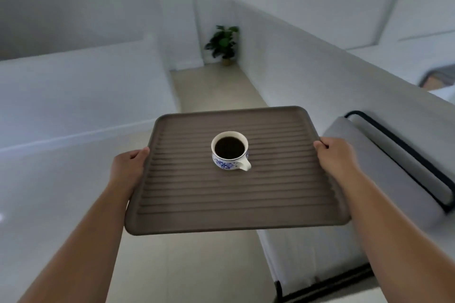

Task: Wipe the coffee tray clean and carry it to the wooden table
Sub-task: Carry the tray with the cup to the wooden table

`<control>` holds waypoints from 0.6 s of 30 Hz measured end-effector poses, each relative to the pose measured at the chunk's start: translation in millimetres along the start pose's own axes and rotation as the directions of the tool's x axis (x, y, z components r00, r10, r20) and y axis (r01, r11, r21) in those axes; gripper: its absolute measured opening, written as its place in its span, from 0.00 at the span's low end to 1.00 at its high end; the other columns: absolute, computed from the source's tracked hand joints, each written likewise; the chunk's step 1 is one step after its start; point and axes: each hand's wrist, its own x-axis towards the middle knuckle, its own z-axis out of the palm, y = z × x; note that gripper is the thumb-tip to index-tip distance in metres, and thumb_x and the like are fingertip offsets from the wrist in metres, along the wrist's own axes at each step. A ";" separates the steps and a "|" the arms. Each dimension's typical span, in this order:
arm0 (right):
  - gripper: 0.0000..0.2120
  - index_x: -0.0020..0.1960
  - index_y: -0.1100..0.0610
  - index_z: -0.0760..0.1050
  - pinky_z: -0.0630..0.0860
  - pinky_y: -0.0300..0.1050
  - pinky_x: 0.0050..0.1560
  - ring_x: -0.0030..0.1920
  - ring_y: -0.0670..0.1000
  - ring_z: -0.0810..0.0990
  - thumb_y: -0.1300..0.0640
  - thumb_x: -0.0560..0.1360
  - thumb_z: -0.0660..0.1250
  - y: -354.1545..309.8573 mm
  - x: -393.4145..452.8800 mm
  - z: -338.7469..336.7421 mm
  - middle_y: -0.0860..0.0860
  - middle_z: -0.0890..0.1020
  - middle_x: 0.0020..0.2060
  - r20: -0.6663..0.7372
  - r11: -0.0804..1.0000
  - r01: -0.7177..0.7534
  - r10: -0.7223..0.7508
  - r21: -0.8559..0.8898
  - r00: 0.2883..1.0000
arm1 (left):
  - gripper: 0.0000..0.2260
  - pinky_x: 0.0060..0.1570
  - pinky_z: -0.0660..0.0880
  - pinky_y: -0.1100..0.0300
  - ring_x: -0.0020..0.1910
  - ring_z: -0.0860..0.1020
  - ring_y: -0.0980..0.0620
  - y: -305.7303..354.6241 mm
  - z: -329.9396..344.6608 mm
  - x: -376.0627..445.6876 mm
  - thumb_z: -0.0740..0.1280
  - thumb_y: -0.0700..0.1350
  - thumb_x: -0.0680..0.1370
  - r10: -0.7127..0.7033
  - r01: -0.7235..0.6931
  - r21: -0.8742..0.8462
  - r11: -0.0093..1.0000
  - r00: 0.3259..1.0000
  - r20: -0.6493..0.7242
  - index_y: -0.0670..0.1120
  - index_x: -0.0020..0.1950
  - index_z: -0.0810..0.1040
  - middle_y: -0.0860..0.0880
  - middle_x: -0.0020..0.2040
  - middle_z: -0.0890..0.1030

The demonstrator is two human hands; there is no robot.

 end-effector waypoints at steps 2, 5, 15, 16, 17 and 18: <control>0.15 0.39 0.63 0.77 0.74 0.49 0.42 0.39 0.62 0.78 0.55 0.77 0.60 -30.6 12.7 20.0 0.59 0.80 0.34 0.046 0.998 0.060 -0.060 0.009 0.997 | 0.12 0.47 0.71 0.58 0.45 0.79 0.48 -13.2 -29.6 2.8 0.64 0.51 0.78 -0.052 0.049 -0.036 0.998 0.996 -0.073 0.46 0.46 0.84 0.47 0.42 0.83; 0.15 0.38 0.65 0.75 0.70 0.47 0.39 0.41 0.62 0.78 0.55 0.77 0.60 -78.4 27.8 46.7 0.61 0.79 0.34 0.120 0.983 0.182 -0.181 0.002 0.976 | 0.11 0.50 0.74 0.56 0.45 0.79 0.48 -31.4 -69.8 -3.6 0.65 0.50 0.78 -0.134 0.121 -0.084 0.989 0.976 -0.171 0.46 0.44 0.84 0.47 0.42 0.83; 0.12 0.43 0.64 0.80 0.68 0.44 0.40 0.46 0.62 0.80 0.57 0.76 0.62 -249.9 14.6 149.3 0.64 0.83 0.42 0.384 0.865 0.484 -0.496 0.134 0.779 | 0.09 0.40 0.72 0.60 0.36 0.78 0.53 -94.1 -198.5 -70.6 0.67 0.49 0.77 -0.375 0.279 -0.255 0.926 0.770 -0.517 0.47 0.43 0.83 0.51 0.35 0.81; 0.12 0.45 0.63 0.80 0.69 0.45 0.41 0.46 0.61 0.80 0.57 0.76 0.62 -267.2 5.3 158.8 0.63 0.83 0.41 0.409 0.845 0.508 -0.528 0.166 0.744 | 0.09 0.39 0.73 0.60 0.36 0.79 0.52 -102.4 -214.2 -78.8 0.67 0.49 0.77 -0.396 0.290 -0.273 0.917 0.741 -0.543 0.47 0.41 0.84 0.51 0.35 0.81; 0.12 0.46 0.62 0.81 0.70 0.45 0.42 0.46 0.60 0.81 0.57 0.76 0.62 -284.0 -5.5 169.0 0.62 0.83 0.41 0.433 0.824 0.529 -0.560 0.203 0.706 | 0.10 0.42 0.76 0.58 0.38 0.80 0.50 -110.6 -230.1 -87.2 0.68 0.50 0.76 -0.412 0.299 -0.285 0.911 0.712 -0.568 0.48 0.39 0.84 0.50 0.36 0.82; 0.11 0.47 0.61 0.81 0.70 0.45 0.43 0.45 0.59 0.80 0.57 0.76 0.62 -300.6 -17.5 179.3 0.61 0.83 0.41 0.456 0.806 0.540 -0.586 0.243 0.670 | 0.10 0.46 0.78 0.55 0.41 0.81 0.48 -119.5 -246.5 -95.9 0.68 0.51 0.75 -0.426 0.312 -0.290 0.905 0.683 -0.594 0.47 0.39 0.84 0.48 0.38 0.84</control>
